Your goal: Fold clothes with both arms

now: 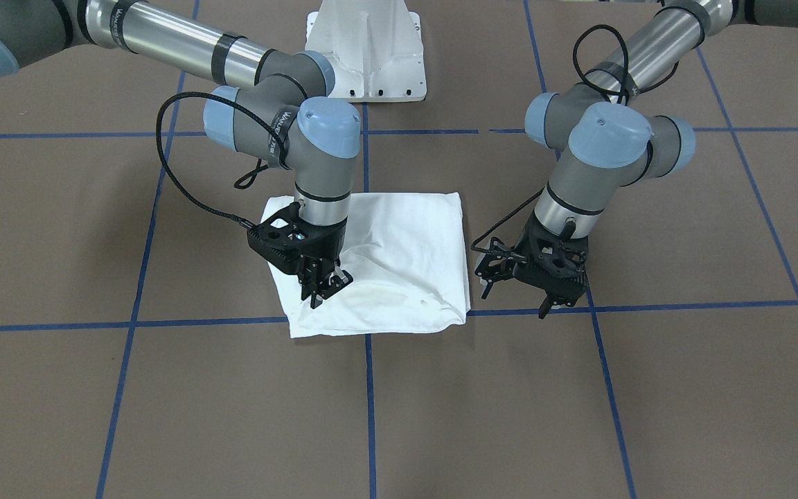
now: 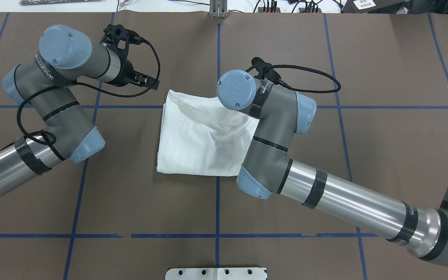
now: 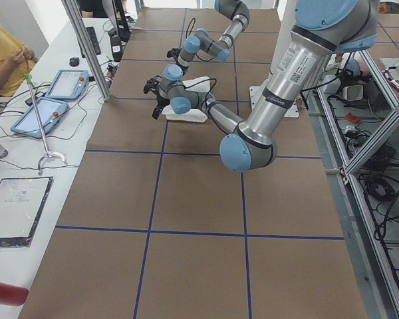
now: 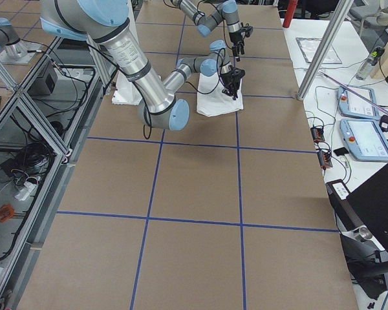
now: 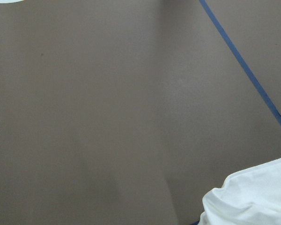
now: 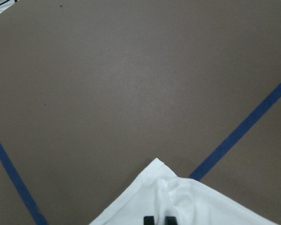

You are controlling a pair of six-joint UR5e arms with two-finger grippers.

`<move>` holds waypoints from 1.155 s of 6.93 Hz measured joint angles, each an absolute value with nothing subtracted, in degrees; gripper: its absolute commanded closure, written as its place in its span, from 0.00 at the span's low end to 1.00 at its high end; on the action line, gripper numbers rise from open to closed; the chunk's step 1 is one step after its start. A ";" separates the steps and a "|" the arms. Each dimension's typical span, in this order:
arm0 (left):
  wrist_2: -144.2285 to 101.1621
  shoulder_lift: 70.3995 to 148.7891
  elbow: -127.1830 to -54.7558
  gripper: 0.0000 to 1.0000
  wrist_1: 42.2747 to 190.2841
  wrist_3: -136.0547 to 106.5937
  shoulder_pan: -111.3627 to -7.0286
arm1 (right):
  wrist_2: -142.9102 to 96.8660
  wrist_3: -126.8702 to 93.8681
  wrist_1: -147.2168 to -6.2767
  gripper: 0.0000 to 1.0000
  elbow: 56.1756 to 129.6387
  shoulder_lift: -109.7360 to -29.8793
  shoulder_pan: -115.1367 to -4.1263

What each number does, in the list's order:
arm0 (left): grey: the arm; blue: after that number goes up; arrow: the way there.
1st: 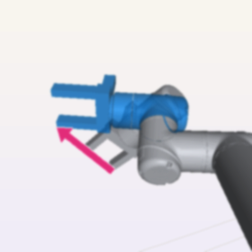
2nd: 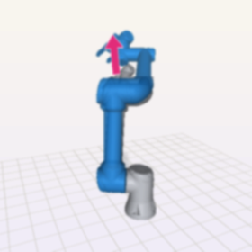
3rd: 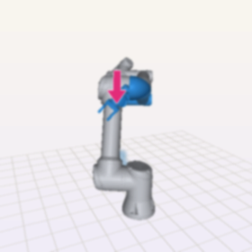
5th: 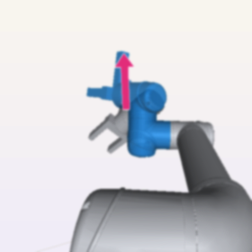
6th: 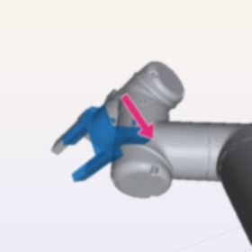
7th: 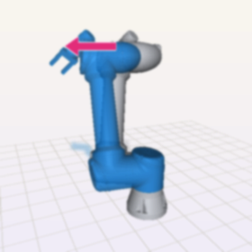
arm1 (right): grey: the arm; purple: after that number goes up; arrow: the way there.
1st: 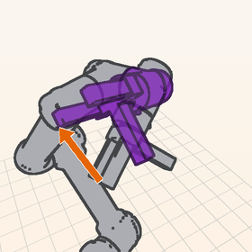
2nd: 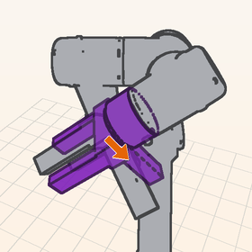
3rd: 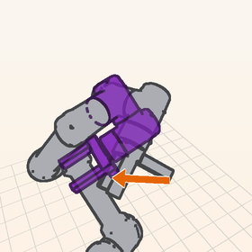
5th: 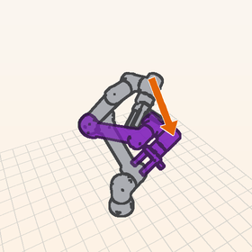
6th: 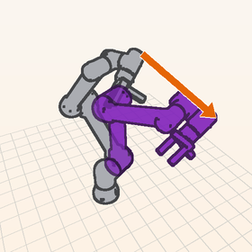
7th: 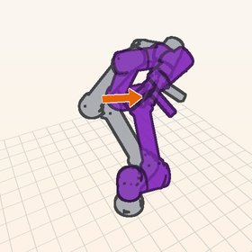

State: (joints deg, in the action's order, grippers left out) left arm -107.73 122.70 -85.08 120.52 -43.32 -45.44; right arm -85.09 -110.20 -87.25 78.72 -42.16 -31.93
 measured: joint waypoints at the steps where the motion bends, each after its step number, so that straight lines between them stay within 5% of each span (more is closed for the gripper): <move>1: -107.67 122.67 -85.08 0.00 120.85 -43.40 -45.45 | -85.03 -108.87 -88.20 1.00 78.45 -42.20 -32.63; 2: -107.62 122.64 -85.11 0.00 121.22 -43.80 -45.49 | -84.73 -107.59 -89.01 1.00 77.28 -42.24 -33.31; 3: -107.59 122.62 -85.14 0.00 121.38 -44.65 -45.52 | -84.12 -106.95 -89.24 0.01 75.59 -42.20 -33.69; 8: -107.56 123.11 -85.80 0.00 120.43 -49.41 -43.85 | -89.13 -97.96 -89.31 0.00 76.93 -39.91 -36.54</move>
